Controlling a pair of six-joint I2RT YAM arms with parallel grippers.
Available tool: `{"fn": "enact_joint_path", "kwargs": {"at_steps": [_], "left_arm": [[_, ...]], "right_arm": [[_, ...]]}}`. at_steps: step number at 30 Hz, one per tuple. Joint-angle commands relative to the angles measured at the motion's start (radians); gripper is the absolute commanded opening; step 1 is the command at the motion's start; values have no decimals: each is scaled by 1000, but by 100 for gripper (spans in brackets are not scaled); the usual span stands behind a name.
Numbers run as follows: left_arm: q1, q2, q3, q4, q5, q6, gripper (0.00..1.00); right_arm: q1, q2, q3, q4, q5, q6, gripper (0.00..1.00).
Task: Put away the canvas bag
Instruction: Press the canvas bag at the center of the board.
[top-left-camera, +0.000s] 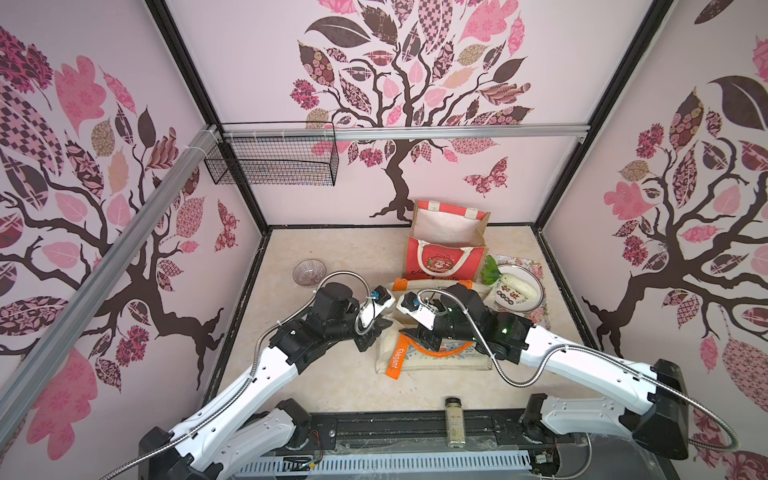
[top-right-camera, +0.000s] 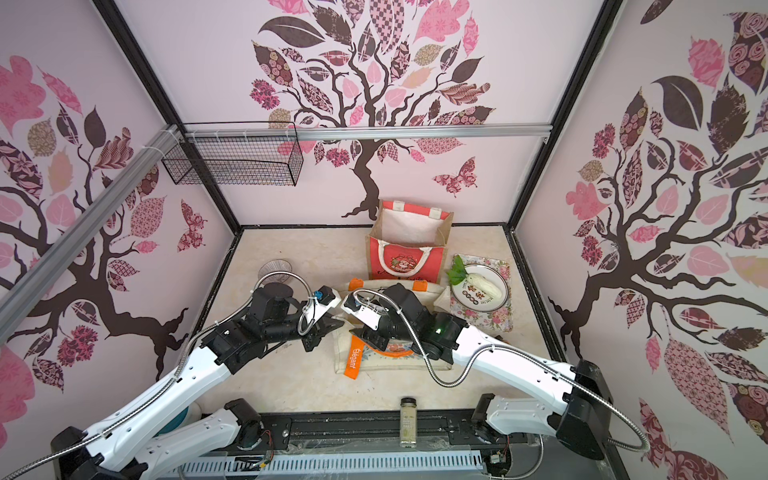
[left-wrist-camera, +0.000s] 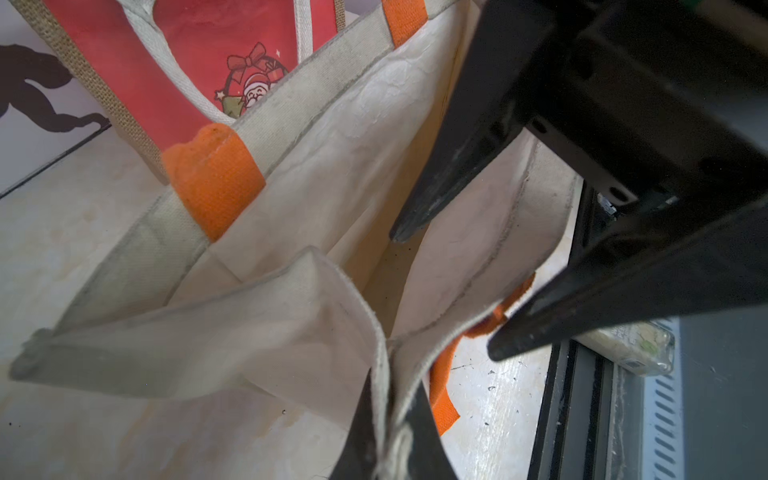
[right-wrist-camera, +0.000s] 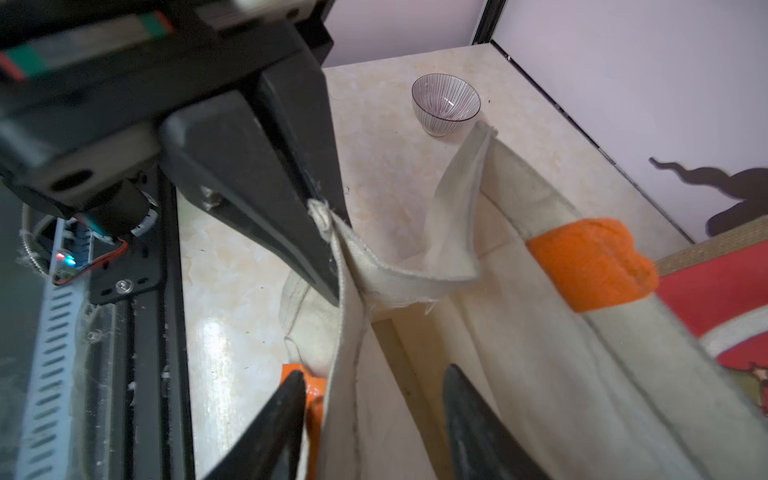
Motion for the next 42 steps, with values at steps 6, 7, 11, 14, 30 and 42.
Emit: {"fn": "enact_joint_path", "kwargs": {"at_steps": [6,7,11,14,30,42], "left_arm": [[95,-34,-13,52,100,-107,0],[101,-37,-13,53,94,-110,0],[103,-29,-7,32,89,-110,0],[102,-26,-4,16,70,-107,2],[415,189,328,-14,266,-111,61],[416,387,304,117,605,-36,63]], "right_arm": [[-8,22,-18,88,-26,-43,61],[-8,27,-18,79,-24,-49,62],[-19,53,-15,77,21,-72,45],[-32,60,-22,108,10,-83,18],[-33,54,-34,109,-61,-99,12],[-40,44,-37,123,-84,-99,11]]}}
